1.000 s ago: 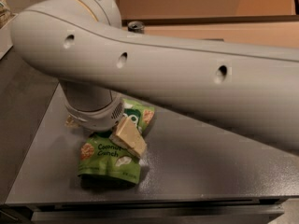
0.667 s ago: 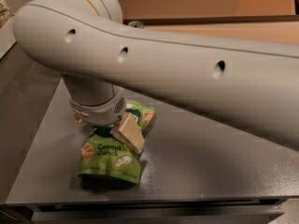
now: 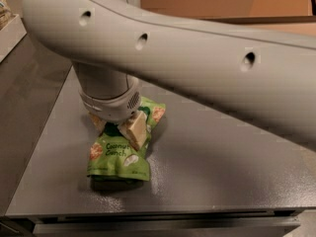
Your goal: Pick green rice chip bag
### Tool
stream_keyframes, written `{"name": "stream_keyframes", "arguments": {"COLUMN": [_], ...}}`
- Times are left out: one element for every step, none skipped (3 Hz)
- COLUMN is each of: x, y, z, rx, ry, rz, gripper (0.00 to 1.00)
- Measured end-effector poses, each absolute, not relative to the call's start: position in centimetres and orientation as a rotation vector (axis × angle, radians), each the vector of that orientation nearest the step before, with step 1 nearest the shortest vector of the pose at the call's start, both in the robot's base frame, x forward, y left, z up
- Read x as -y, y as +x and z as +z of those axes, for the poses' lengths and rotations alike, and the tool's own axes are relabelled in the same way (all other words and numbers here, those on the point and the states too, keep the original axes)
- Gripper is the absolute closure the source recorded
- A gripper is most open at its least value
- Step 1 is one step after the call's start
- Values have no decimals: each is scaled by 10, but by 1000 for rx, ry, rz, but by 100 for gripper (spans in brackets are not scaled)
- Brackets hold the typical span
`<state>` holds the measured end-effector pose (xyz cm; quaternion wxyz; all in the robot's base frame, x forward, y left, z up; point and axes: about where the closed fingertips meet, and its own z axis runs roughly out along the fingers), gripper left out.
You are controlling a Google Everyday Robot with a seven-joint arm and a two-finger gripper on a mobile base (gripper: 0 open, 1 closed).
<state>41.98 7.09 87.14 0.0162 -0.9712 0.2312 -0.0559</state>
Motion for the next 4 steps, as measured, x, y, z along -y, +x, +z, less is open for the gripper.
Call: {"name": "stream_keyframes", "arguments": {"x": [-67,-63,-60,-61], "y": [421,428,436,442], "z": [890,920,963,1012], "rx": [-762,-853,-910,-924], "ry": [-2967,-2889,-2795,-2675], "rz": [-183,-165,-158,-181], "gripper": [88,100,100,100]}}
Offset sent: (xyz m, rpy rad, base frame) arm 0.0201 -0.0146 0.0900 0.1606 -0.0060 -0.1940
